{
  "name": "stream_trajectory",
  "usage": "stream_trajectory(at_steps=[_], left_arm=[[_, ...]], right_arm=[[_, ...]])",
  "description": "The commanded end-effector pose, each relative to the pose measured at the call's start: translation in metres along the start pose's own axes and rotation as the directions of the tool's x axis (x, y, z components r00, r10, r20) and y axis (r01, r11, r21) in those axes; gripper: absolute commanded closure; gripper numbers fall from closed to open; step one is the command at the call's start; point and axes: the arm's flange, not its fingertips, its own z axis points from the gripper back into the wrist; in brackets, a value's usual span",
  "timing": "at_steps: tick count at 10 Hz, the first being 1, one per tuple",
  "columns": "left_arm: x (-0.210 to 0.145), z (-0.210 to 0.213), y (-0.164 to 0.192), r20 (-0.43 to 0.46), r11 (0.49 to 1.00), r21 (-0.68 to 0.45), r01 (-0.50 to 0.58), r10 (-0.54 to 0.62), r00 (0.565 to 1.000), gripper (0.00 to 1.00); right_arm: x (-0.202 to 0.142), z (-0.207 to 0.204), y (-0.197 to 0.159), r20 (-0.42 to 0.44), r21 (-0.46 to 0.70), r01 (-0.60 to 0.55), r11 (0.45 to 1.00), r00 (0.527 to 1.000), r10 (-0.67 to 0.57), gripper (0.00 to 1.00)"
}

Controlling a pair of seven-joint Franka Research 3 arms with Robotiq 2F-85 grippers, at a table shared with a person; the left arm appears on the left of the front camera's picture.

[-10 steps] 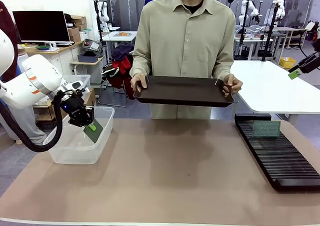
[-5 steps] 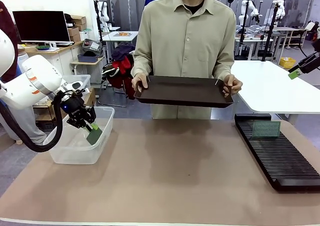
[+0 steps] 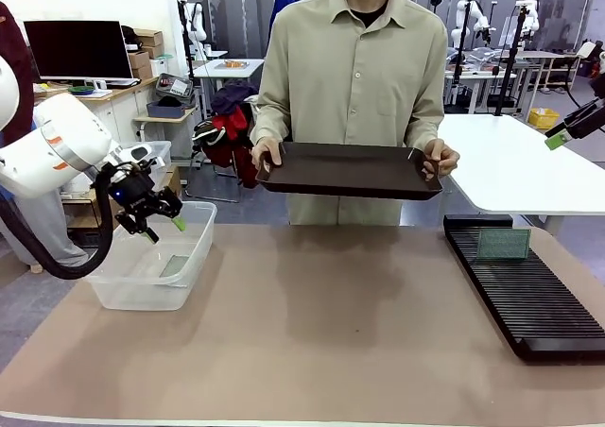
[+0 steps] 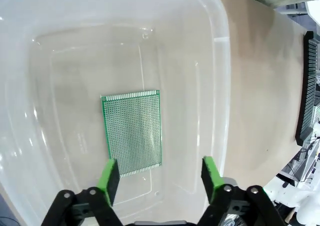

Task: Sort PCBs into racks and boxes based on the side picked up.
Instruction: If the short side of the Blank PCB is picked up, insert it into the PCB Rack ; if the long side is picked up, place it in the Organizing box.

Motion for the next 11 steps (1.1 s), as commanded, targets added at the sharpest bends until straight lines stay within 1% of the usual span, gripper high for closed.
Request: stream_trajectory(at_steps=[1, 3, 5, 6, 7, 11], left_arm=[[-0.006, 0.017, -0.010, -0.014, 0.998, 0.037, 0.045, -0.045, 0.999, 0.00], [-0.007, 0.036, -0.027, -0.024, 0.989, 0.061, 0.135, -0.133, 0.991, 0.00], [-0.010, 0.049, -0.043, -0.012, 0.966, 0.054, 0.255, -0.254, 0.967, 0.00], [-0.010, 0.055, -0.052, 0.030, 0.964, 0.017, 0.264, -0.264, 0.964, 0.00], [-0.007, 0.047, -0.040, -0.007, 0.982, 0.054, 0.183, -0.183, 0.983, 0.00], [-0.007, 0.047, -0.040, -0.007, 0.982, 0.054, 0.183, -0.183, 0.983, 0.00]], right_arm=[[0.001, 0.000, 0.001, -0.008, 0.000, 0.007, 1.000, 1.000, -0.007, 0.00], [0.001, 0.000, 0.001, -0.008, 0.000, 0.007, 1.000, 1.000, -0.007, 0.00], [0.001, 0.000, 0.001, -0.008, 0.000, 0.007, 1.000, 1.000, -0.007, 0.00], [0.001, 0.000, 0.001, -0.008, 0.000, 0.007, 1.000, 1.000, -0.007, 0.00], [0.001, 0.000, 0.001, -0.008, 0.000, 0.007, 1.000, 1.000, -0.007, 0.00], [0.001, 0.000, 0.001, -0.008, 0.000, 0.007, 1.000, 1.000, -0.007, 0.00]])
